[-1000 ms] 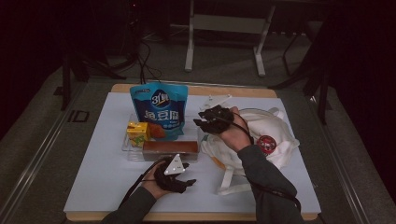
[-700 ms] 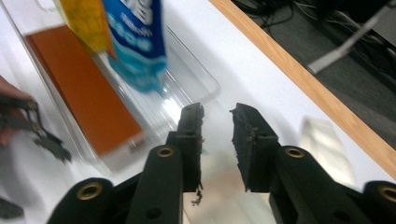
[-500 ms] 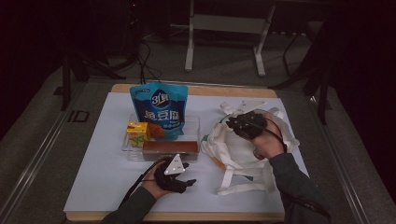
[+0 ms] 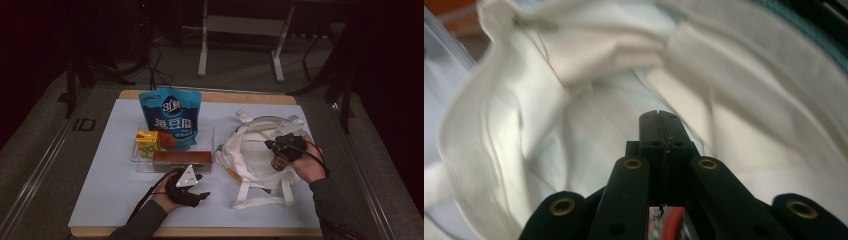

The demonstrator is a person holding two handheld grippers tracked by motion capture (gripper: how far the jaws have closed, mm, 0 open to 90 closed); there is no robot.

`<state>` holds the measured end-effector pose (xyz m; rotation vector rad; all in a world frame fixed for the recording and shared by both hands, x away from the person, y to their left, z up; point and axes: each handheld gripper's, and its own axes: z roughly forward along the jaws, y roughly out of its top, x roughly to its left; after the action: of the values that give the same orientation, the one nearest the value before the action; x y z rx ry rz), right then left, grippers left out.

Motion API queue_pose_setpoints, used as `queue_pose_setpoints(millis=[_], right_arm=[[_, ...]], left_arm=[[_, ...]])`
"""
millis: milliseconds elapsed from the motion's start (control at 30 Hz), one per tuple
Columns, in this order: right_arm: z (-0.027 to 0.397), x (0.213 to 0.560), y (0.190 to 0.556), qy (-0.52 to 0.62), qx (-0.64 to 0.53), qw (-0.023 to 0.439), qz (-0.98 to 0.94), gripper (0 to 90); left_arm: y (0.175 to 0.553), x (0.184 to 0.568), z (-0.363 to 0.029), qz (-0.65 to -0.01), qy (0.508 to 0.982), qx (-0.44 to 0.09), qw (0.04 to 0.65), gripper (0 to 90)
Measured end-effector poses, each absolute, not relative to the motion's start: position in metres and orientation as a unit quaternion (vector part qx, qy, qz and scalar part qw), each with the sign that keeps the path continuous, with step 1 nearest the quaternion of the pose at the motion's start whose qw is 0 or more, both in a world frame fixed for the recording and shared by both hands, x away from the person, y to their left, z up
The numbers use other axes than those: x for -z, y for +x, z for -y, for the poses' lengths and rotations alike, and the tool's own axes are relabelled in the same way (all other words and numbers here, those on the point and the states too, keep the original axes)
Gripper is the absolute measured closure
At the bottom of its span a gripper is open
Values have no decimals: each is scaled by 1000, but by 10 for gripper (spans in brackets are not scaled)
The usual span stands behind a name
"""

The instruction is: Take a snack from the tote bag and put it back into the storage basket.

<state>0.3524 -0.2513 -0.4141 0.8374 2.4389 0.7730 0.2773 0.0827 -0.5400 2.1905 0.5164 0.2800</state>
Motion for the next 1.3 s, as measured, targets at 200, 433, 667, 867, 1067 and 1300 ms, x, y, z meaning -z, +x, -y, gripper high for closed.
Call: queue_pose_setpoints(millis=[200,433,667,867,1067,1300], right_arm=[[276,434,344,331,-274,209,-879,900],[303,446,327,353,-272,203,-872,900],[317,456,321,369,-241,216,-871,900],[315,456,326,370,-233,225,-871,900],[311,454,333,375,-231,228,-868,899],[312,444,341,391,-250,225,-857,681]], left_arm=[[277,540,-83,-206,875,-111,423,345],[277,540,-82,-205,876,-113,421,345],[277,540,-82,-205,877,-114,420,345],[277,540,-81,-204,877,-114,420,345],[277,540,-82,-203,878,-115,419,345],[277,540,-81,-203,878,-115,418,345]])
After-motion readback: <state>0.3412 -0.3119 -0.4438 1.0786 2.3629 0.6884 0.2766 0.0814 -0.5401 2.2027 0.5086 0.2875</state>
